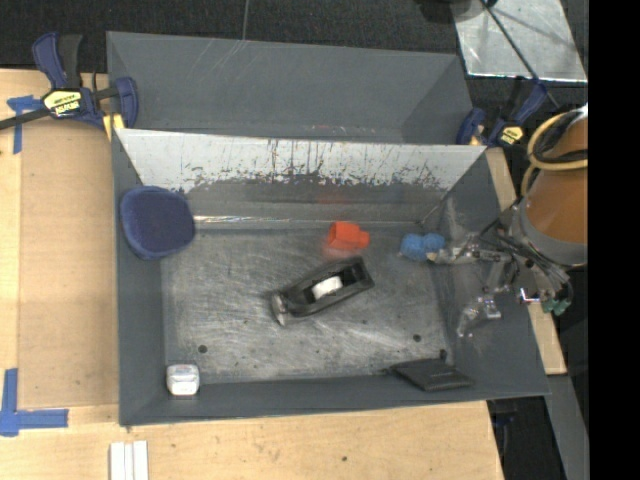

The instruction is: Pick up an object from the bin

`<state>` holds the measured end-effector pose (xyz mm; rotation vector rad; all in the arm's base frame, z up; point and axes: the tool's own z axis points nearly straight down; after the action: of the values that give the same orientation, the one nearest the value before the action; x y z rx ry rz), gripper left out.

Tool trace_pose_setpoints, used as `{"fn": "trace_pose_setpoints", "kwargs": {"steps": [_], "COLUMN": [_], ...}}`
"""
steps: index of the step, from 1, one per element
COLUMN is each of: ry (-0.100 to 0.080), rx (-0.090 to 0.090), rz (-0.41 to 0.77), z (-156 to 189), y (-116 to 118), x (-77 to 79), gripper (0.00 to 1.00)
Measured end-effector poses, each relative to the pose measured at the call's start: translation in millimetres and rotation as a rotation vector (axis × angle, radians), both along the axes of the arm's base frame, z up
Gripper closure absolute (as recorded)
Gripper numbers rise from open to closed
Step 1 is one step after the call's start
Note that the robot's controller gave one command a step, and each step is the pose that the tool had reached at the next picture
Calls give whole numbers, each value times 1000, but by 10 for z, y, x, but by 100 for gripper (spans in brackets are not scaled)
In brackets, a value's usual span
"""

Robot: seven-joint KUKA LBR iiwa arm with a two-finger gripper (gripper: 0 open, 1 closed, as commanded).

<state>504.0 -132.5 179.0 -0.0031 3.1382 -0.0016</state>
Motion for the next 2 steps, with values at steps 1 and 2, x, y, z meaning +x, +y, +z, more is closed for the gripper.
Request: {"fn": "trace_pose_setpoints", "kwargs": {"steps": [1,2], "ry": [3,37], "rx": [2,-8], "rz": [-456,-372], "z": [-1030,-878], "y": [4,117], "x": [374,859], "gripper": [0,0]}}
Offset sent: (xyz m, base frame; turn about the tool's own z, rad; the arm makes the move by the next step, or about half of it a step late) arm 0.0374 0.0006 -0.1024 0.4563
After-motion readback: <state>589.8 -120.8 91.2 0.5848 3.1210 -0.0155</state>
